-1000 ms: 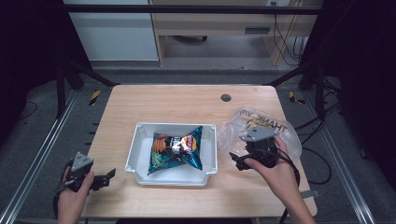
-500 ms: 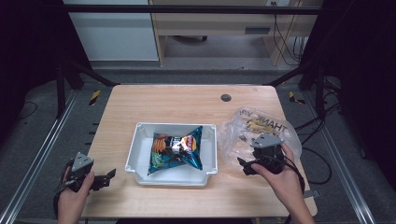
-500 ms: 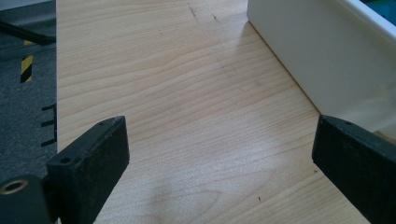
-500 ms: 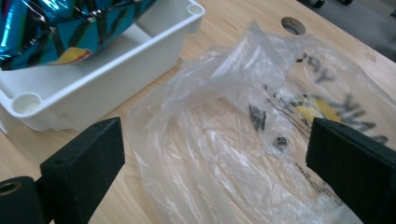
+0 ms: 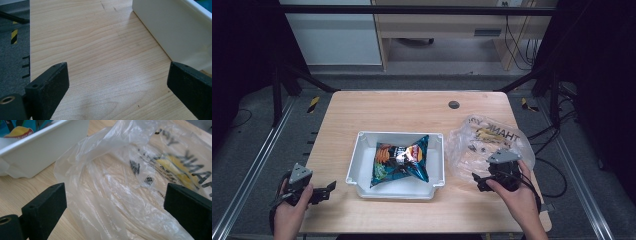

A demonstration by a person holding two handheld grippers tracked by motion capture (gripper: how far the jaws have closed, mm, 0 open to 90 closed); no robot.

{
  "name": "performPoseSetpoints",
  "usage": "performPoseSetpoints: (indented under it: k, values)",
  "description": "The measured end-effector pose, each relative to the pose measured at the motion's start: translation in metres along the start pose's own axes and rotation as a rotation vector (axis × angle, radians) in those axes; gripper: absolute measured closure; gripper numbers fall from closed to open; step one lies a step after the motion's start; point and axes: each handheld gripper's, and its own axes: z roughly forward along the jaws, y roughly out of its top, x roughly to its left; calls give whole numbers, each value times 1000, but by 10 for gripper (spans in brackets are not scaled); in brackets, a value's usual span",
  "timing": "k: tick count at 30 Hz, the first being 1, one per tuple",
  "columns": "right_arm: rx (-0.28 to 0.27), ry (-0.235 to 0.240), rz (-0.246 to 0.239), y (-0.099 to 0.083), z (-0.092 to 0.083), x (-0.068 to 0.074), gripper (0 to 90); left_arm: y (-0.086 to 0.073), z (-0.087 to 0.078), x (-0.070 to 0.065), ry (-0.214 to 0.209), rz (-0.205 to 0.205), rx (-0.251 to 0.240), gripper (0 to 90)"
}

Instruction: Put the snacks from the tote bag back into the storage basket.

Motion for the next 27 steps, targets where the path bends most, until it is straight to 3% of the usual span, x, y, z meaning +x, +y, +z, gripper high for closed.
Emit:
performPoseSetpoints:
  k: [15, 27]
  values:
    - [35, 2, 11, -13, 12, 3, 62, 0, 0, 0, 0, -1, 0, 37]
    - [43, 2, 1, -23, 26, 18, 68, 0, 0, 0, -1, 5, 4, 37]
